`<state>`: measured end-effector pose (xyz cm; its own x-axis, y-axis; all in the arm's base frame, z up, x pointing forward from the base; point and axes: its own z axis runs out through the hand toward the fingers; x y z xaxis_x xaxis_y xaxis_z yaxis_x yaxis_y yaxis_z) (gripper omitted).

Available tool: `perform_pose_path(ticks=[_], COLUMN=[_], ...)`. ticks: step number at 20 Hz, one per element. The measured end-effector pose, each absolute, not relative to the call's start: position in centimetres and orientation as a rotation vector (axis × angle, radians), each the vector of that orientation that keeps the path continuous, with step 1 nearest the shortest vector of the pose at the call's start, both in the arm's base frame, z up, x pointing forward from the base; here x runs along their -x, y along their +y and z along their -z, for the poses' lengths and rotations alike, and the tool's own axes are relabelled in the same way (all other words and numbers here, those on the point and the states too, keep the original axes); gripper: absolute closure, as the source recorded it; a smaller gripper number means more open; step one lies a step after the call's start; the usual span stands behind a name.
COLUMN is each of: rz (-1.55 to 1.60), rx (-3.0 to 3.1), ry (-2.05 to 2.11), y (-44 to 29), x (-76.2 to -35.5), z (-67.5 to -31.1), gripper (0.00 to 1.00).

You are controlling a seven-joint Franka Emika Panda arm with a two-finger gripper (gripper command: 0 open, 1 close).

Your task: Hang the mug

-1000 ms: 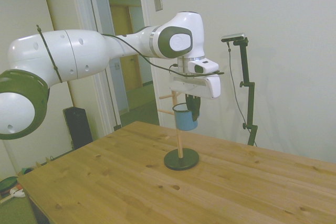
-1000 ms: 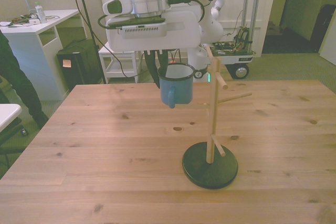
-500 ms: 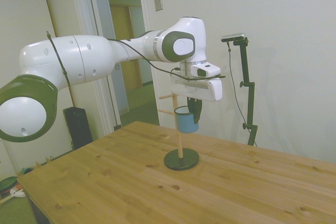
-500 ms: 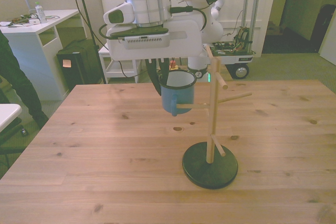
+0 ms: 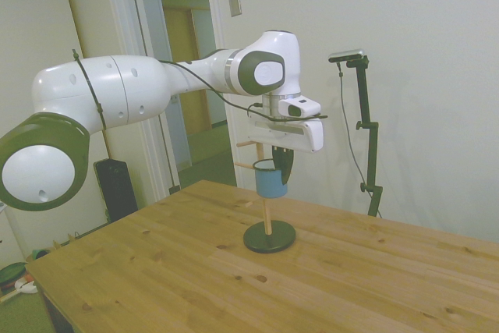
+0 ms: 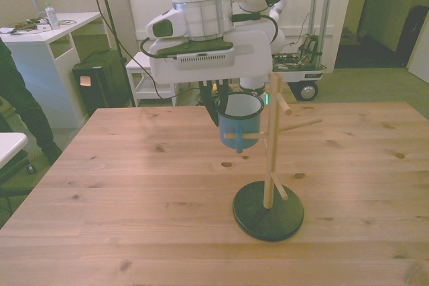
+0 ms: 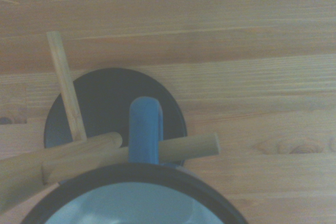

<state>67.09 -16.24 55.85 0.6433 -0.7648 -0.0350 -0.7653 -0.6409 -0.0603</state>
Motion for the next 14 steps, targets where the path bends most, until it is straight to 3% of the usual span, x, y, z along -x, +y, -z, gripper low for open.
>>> perform_pose_path(ticks=[2,3,14], rz=[-0.007,-0.007,0.013], rx=[2.794,2.797,2.787], ry=[1.284,1.278,1.288], y=[-15.5,-15.2,-15.4], x=[-67.2,-67.3,-66.0], z=[-55.9,-55.9,-56.1], gripper=[1.00,0.00,0.00])
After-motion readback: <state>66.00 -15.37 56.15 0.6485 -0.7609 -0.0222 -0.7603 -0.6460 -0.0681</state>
